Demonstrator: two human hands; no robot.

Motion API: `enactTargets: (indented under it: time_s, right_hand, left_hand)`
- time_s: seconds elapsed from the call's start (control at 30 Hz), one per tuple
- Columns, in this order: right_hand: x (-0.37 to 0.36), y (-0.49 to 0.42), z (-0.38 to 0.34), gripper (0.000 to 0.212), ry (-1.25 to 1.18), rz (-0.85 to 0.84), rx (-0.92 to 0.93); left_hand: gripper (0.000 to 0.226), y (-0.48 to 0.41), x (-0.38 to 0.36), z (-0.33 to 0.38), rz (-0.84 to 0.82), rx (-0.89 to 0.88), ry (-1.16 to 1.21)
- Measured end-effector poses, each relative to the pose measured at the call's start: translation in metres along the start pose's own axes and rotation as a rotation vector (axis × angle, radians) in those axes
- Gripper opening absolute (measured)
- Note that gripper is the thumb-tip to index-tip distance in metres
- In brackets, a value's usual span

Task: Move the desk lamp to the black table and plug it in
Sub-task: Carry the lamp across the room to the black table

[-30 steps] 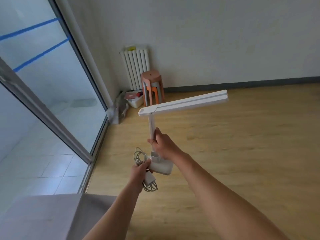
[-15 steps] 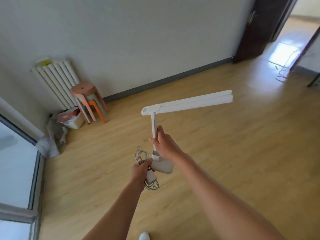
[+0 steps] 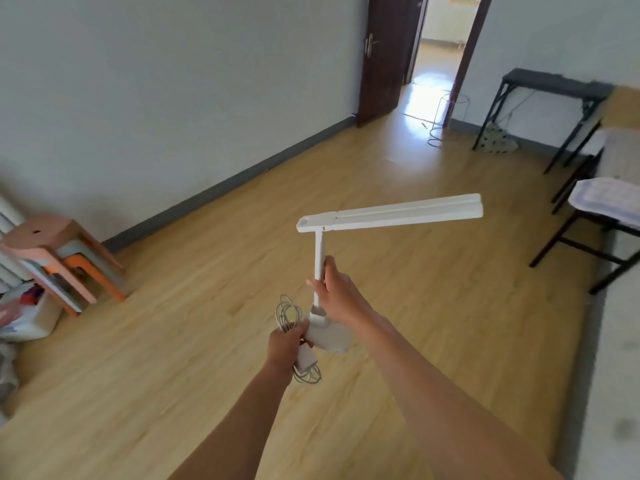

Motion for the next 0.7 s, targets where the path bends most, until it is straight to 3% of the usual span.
enactTargets:
  time_s: [0.33,0.7]
  right_hand:
    - [0.038,0.024,0.029,0.023,0.061,0.174,-0.097]
    - [0.122,0.061,0.099,0.024,0.126,0.331,-0.187]
  left_hand:
    - [0.019,-0.009,-0.052,-0.004,-0.159,0.013,-0.145]
    - [0.018,-0.002,-0.165,-0.024,-0.299,0.047,-0.251]
Point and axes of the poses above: each hand's wrist, its own y-axis away from the middle knuckle, its own x-axis out of the back of the hand, z = x × y, the point moved 8 cm from there along -y, towards the middle knuckle, and after that the axes turned 9 degrees about x, right-handed, at the moved point
